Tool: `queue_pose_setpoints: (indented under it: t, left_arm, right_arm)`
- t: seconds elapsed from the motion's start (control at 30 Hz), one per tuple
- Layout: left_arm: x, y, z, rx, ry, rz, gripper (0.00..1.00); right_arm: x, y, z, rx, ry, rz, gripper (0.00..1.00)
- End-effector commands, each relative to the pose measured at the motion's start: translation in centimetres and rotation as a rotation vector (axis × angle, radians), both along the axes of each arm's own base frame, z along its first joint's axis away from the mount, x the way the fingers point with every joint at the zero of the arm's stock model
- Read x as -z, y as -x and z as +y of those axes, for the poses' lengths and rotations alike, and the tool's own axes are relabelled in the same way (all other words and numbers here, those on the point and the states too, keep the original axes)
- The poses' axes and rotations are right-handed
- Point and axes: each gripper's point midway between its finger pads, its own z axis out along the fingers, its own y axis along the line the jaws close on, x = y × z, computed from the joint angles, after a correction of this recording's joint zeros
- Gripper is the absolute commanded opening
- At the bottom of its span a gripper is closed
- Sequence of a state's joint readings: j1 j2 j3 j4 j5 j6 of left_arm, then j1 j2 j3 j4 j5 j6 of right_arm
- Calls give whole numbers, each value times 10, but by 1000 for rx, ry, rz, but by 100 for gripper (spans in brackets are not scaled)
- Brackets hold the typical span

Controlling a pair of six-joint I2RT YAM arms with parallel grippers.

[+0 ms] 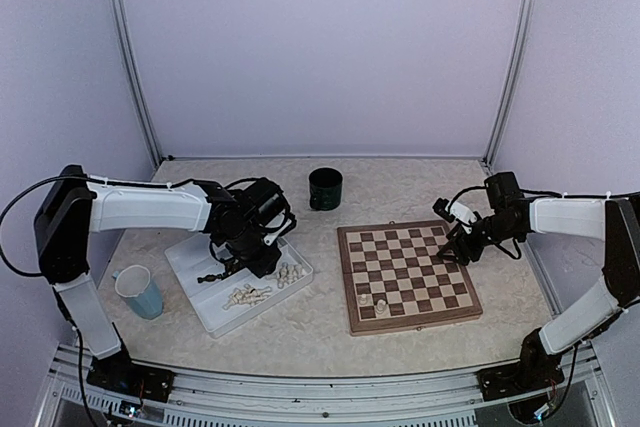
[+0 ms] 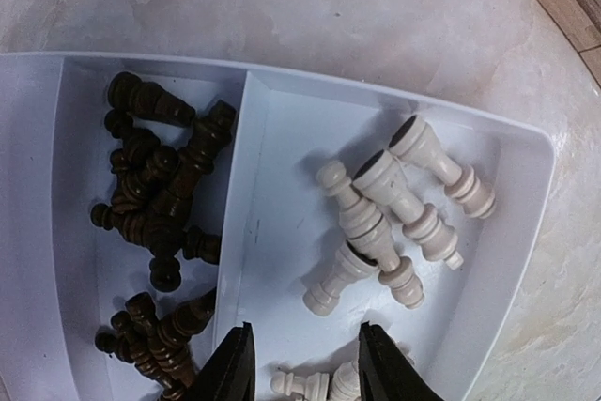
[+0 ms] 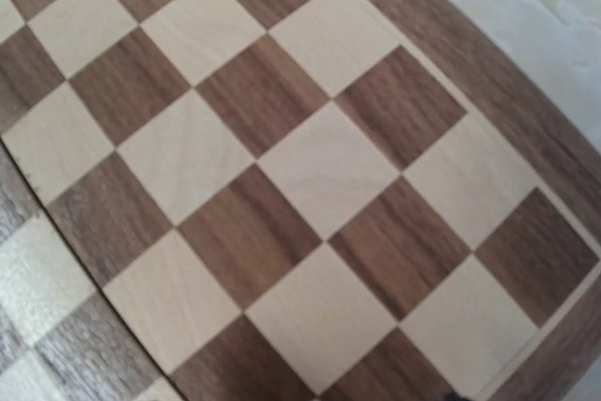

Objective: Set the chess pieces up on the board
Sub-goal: Adjust the chessboard at the center of the board.

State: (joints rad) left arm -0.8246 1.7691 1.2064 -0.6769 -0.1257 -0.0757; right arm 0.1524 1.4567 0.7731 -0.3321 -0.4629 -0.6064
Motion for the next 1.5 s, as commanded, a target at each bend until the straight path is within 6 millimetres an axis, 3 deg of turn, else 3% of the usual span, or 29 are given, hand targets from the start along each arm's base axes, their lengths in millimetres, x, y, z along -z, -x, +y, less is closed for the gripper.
queue_pose_setpoints:
  t: [0.0,0.23,0.57,0.73,0.87,0.9,1.0,1.2,1.4,1.47]
  left_arm:
    - [7,-12,-12,63,41,-25,38]
    - [14,-4,-19,127,41,15,39]
    - [14,3,-31,153,75,29,45]
    - [14,6,-52,168,134,37,46]
    - [25,-4,-45,141,65,24,49]
    - [26,-4,-43,141,59,28,55]
    - [30,3,-39,160,81,66,97]
    - [26,6,-20,160,114,86,99]
    - [8,14,-24,233,189,54,99]
    - [6,13,-22,226,180,49,92]
  right_arm:
    - [-18,-2,7,-21,-13,-45,63]
    - [-63,0,47,-166,-29,-118,57]
    - [-54,-13,91,-293,69,-54,51]
    - [-46,-15,93,-298,92,-21,50]
    - [-42,-15,92,-292,96,-1,50]
    - [-42,-15,93,-289,93,5,49]
    - [-39,-13,93,-286,90,20,49]
    - [-36,-10,93,-285,88,30,49]
    - [-31,-5,93,-288,82,36,49]
    - [-31,-5,94,-287,77,37,49]
